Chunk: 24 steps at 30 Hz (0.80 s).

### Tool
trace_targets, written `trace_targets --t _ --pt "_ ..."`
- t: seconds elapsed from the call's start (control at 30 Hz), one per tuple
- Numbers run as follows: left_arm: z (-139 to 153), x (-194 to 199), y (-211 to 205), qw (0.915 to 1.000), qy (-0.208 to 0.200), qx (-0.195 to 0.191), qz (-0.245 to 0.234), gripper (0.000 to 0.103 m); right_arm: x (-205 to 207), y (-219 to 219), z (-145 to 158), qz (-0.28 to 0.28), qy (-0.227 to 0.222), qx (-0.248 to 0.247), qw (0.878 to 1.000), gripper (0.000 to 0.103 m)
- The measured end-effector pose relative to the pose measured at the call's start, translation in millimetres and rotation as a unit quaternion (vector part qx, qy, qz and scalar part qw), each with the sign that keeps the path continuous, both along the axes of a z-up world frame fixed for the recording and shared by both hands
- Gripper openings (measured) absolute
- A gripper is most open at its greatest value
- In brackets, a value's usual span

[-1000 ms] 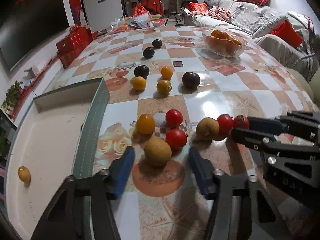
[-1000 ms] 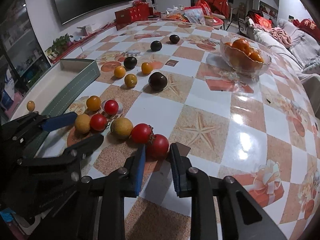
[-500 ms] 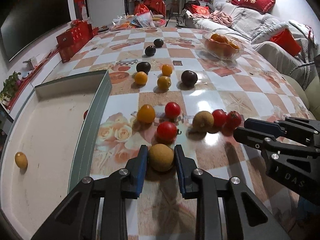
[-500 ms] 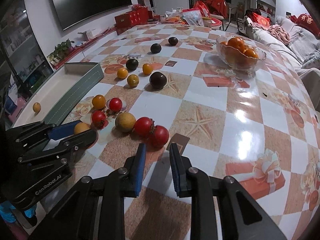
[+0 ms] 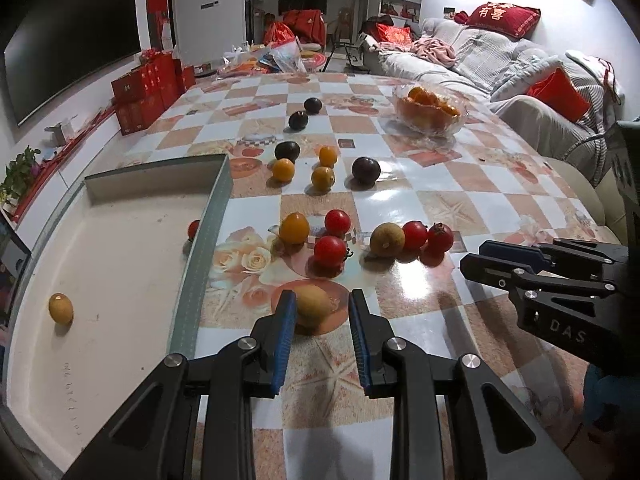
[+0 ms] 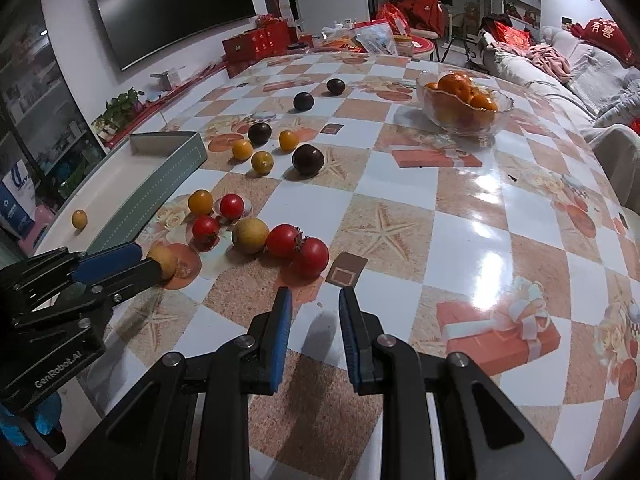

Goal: Organize fruits
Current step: 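Grasp a brown round fruit with the left tool while the right tool grasps a red tomato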

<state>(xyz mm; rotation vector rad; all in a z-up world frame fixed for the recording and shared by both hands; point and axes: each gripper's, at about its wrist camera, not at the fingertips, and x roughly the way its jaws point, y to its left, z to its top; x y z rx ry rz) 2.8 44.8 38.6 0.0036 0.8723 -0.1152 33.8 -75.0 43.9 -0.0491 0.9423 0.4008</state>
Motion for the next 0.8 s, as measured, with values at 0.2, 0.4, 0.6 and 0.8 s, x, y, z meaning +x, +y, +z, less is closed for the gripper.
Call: trace_targets --t 0.2,0.4,0.6,0.8 --pt "8 -9 7 0.9999 -0.01 -0.003 0.002 0.029 -8 1 5 0.0 -0.007 -0.003 1.0 0.026" --pt "10 -17 14 0.9999 -0.015 -0.008 0.0 0.029 -15 6 -6 0.006 -0.002 -0.016 1.0 0.027" --pt "9 -20 15 0.9999 -0.013 -0.01 -0.001 0.029 -17 9 -13 0.01 -0.002 -0.028 1.0 0.027" --pt "6 -22 17 0.9999 -0.009 -0.014 0.0 0.029 -32 8 -15 0.013 -0.019 -0.032 0.999 0.038"
